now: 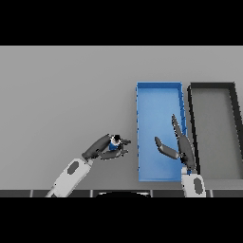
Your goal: Pick up the blue pipe and place it into the blue bin.
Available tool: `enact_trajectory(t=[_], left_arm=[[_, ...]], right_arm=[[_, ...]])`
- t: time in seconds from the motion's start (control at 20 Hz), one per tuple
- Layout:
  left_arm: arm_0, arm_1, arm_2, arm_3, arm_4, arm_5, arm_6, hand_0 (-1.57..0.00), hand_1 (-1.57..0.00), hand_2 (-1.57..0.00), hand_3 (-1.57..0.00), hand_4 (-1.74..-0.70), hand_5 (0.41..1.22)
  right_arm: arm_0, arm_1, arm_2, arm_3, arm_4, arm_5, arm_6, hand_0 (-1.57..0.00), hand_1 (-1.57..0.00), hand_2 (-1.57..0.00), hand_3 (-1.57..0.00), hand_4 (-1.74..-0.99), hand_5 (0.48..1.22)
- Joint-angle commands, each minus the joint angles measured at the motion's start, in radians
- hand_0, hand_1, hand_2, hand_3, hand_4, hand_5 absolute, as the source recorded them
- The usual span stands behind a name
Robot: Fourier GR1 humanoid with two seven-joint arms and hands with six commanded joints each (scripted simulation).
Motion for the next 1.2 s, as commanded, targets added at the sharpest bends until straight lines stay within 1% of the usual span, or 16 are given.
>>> enact_trajectory(t=[0.0, 0.25, 0.3, 0.35, 0.4, 0.45, 0.5, 0.65, 0.75, 0.85, 0.9, 0.95, 1.0, 1.05, 1.1, 1.15], left_arm=[[0.005, -0.007, -0.003, -0.019, -0.002, 0.014, 0.0, -1.43, -1.45, -1.46, -1.38, -1.69, 1.172], [-0.033, -0.036, 0.008, -0.108, 0.03, 0.03, 0.013, -1.52, -1.53, -1.53, -1.45, -1.73, 1.205], [-0.039, -0.037, 0.006, -0.132, 0.036, 0.027, 0.018, -1.53, -1.54, -1.54, -1.46, -1.73, 1.208], [-0.043, -0.042, -0.005, -0.151, 0.035, 0.025, 0.029, -1.54, -1.55, -1.55, -1.47, -1.73, 1.211], [-0.051, -0.047, -0.012, -0.171, 0.035, 0.027, 0.061, -1.55, -1.55, -1.55, -1.48, -1.73, 1.213], [-0.052, -0.04, -0.011, -0.187, 0.036, 0.03, 0.075, -1.55, -1.55, -1.56, -1.48, -1.73, 1.214], [-0.062, -0.041, -0.013, -0.197, 0.037, 0.029, 0.099, -1.56, -1.56, -1.56, -1.49, -1.74, 1.216], [-0.05, -0.018, -0.017, -0.241, 0.042, 0.023, 0.126, -1.56, -1.56, -1.56, -1.49, -1.74, 1.218], [-0.049, -0.027, -0.032, -0.242, 0.019, 0.028, 0.143, -1.57, -1.57, -1.57, -1.5, -1.74, 1.219], [-0.05, -0.03, -0.036, -0.242, 0.013, 0.028, 0.161, -1.57, -1.57, -1.57, -1.5, -1.74, 1.219], [-0.056, -0.035, -0.035, -0.235, 0.008, 0.032, 0.175, -1.57, -1.57, -1.57, -1.5, -1.74, 1.219], [-0.057, -0.027, -0.025, -0.223, 0.008, 0.027, 0.164, -1.57, -1.57, -1.57, -1.49, -1.74, 1.219], [-0.055, -0.027, -0.023, -0.225, 0.009, 0.027, 0.164, -1.57, -1.57, -1.57, -1.49, -1.74, 1.219], [-0.055, -0.028, -0.025, -0.225, 0.007, 0.023, 0.158, -1.57, -1.57, -1.57, -1.5, -1.74, 1.22], [-0.05, -0.028, -0.024, -0.228, 0.007, 0.021, 0.155, -1.57, -1.57, -1.57, -1.5, -1.74, 1.22], [-0.058, -0.028, -0.015, -0.231, 0.016, 0.019, 0.162, -1.57, -1.57, -1.57, -1.5, -1.74, 1.22]], right_arm=[[0.005, -0.002, 0.002, -0.004, 0.007, -0.003, -0.003, 0.0, 0.0, 0.0, 0.0, -1.189, 0.601], [0.002, -0.015, -0.007, -0.013, 0.005, -0.002, 0.001, 0.0, 0.0, 0.0, 0.0, -1.18, 0.604], [0.008, -0.019, -0.008, -0.012, 0.01, -0.003, -0.011, 0.0, 0.0, 0.0, 0.0, -1.172, 0.603], [0.012, -0.019, -0.012, -0.009, 0.011, -0.007, -0.011, 0.0, 0.0, 0.0, 0.0, -1.164, 0.602], [0.013, -0.019, -0.015, 0.002, 0.006, -0.003, -0.018, 0.0, 0.0, 0.0, 0.0, -1.157, 0.6], [0.013, -0.026, -0.019, -0.014, -0.001, 0.001, -0.02, 0.0, 0.0, 0.0, 0.0, -1.149, 0.599], [-0.001, -0.021, -0.014, 0.003, 0.009, -0.004, -0.014, 0.0, 0.0, 0.0, 0.0, -1.144, 0.601], [0.005, -0.022, -0.013, 0.002, 0.02, -0.012, -0.048, 0.0, 0.0, 0.0, 0.0, -1.133, 0.606], [-0.017, -0.026, -0.013, 0.012, 0.011, 0.002, -0.029, 0.0, 0.0, 0.0, 0.0, -1.127, 0.605], [-0.046, -0.039, -0.016, 0.023, -0.009, 0.028, -0.004, 0.0, 0.0, 0.0, 0.0, -1.161, 0.605], [-0.062, -0.046, -0.018, 0.029, -0.021, 0.044, 0.01, 0.0, 0.0, 0.0, 0.0, -1.178, 0.605], [-0.076, -0.053, -0.019, 0.03, -0.033, 0.059, 0.026, 0.0, 0.0, 0.0, 0.0, -1.178, 0.605], [-0.078, -0.058, -0.022, 0.033, -0.046, 0.072, 0.022, 0.0, 0.0, 0.0, 0.0, -1.176, 0.605], [-0.085, -0.061, -0.024, 0.026, -0.083, 0.104, 0.003, 0.0, 0.0, 0.0, 0.0, -1.186, 0.615], [-0.099, -0.072, -0.041, 0.025, -0.144, 0.145, -0.011, 0.0, 0.0, 0.0, 0.0, -1.196, 0.622], [-0.118, -0.081, -0.056, 0.001, -0.243, 0.204, 0.0, 0.0, 0.0, 0.0, 0.0, -1.195, 0.608]])
